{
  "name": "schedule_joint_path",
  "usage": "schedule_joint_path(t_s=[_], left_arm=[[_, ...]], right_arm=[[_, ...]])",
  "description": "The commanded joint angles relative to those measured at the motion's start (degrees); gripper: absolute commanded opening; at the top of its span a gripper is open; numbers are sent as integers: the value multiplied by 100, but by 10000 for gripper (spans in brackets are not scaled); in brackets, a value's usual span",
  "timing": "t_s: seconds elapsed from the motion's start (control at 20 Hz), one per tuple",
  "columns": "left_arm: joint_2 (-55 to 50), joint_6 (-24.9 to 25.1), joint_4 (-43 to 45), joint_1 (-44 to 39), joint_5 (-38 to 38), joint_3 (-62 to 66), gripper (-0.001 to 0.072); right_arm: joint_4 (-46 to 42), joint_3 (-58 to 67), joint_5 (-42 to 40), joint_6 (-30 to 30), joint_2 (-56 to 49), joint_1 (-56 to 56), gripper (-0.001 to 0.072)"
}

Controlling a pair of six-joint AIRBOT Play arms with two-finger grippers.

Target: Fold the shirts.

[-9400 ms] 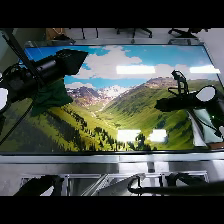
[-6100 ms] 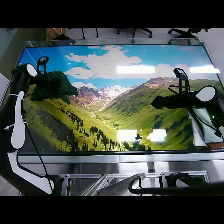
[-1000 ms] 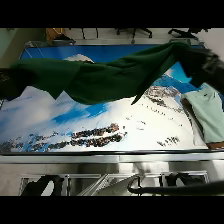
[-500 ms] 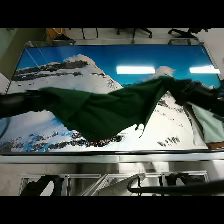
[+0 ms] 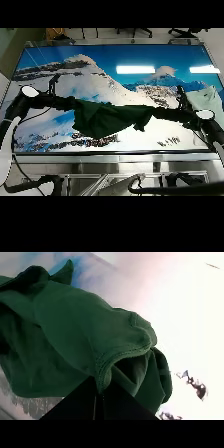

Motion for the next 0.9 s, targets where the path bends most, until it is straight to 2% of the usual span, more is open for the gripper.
schedule_joint_path(t_s=[0.0, 0.15, 0.25, 0.35, 0.55, 0.7, 0.85], left_arm=[[-507, -15, 15, 352, -962, 1040, 684], [-254, -63, 256, 741, -1591, 1215, 684], [153, -55, 732, 909, -1681, 625, 684], [616, 168, 1008, 1034, -1478, -356, 683], [1145, 592, 968, 1110, -372, -2284, 683], [903, 955, 407, 1113, 343, -2750, 683], [367, 1781, -511, 1110, 306, -2715, 682]], right_arm=[[109, -61, -382, -168, -184, -7, 18], [105, -61, -378, -210, -186, -7, 18], [85, -63, -374, -216, -186, -7, 18], [87, -63, -363, -326, -186, -7, 18], [90, -63, -313, -339, -186, -4, 18], [90, -63, -313, -339, -186, -4, 18], [90, -63, -315, -339, -186, -4, 18]])
